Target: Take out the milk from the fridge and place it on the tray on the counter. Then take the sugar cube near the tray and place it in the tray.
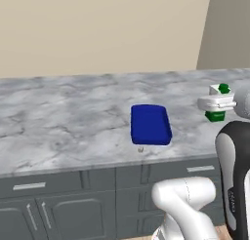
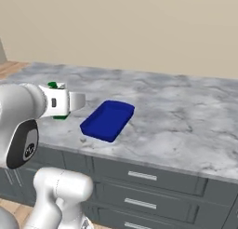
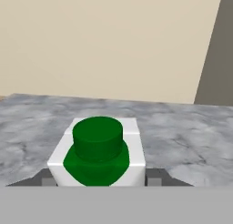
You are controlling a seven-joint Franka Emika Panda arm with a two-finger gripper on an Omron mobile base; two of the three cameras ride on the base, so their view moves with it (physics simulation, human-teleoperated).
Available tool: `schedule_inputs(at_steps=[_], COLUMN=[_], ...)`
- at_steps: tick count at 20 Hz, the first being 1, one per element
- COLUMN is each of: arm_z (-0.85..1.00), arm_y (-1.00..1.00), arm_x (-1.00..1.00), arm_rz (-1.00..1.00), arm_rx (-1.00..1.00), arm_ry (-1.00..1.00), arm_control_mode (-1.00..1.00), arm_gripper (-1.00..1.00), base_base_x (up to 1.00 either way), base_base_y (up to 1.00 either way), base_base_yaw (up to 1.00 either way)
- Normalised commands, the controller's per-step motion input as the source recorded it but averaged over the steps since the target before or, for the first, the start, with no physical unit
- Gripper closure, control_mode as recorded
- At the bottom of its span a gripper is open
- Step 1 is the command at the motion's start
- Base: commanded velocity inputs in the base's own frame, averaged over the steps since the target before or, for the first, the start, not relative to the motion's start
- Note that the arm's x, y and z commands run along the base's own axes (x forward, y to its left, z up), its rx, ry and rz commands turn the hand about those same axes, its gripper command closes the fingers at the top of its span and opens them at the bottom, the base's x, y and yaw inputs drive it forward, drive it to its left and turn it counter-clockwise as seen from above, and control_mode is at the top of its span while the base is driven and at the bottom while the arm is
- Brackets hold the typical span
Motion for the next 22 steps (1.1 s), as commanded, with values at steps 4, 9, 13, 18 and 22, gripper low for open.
schedule_inputs(at_steps=[4,9,13,18,22], arm_z=[0.00,0.00,0.00,0.00,0.00], arm_y=[0.00,0.00,0.00,0.00,0.00], arm_x=[0.00,0.00,0.00,0.00,0.00], arm_rz=[0.00,0.00,0.00,0.00,0.00], arm_rx=[0.00,0.00,0.00,0.00,0.00], arm_ry=[0.00,0.00,0.00,0.00,0.00], arm_control_mode=[1.00,1.00,1.00,1.00,1.00], arm_gripper=[1.00,1.00,1.00,1.00,1.00], base_base_x=[0.32,0.49,0.92,0.67,0.23], base_base_y=[-0.14,0.00,0.00,0.00,0.00], base_base_yaw=[0.00,0.00,0.01,0.00,-0.14])
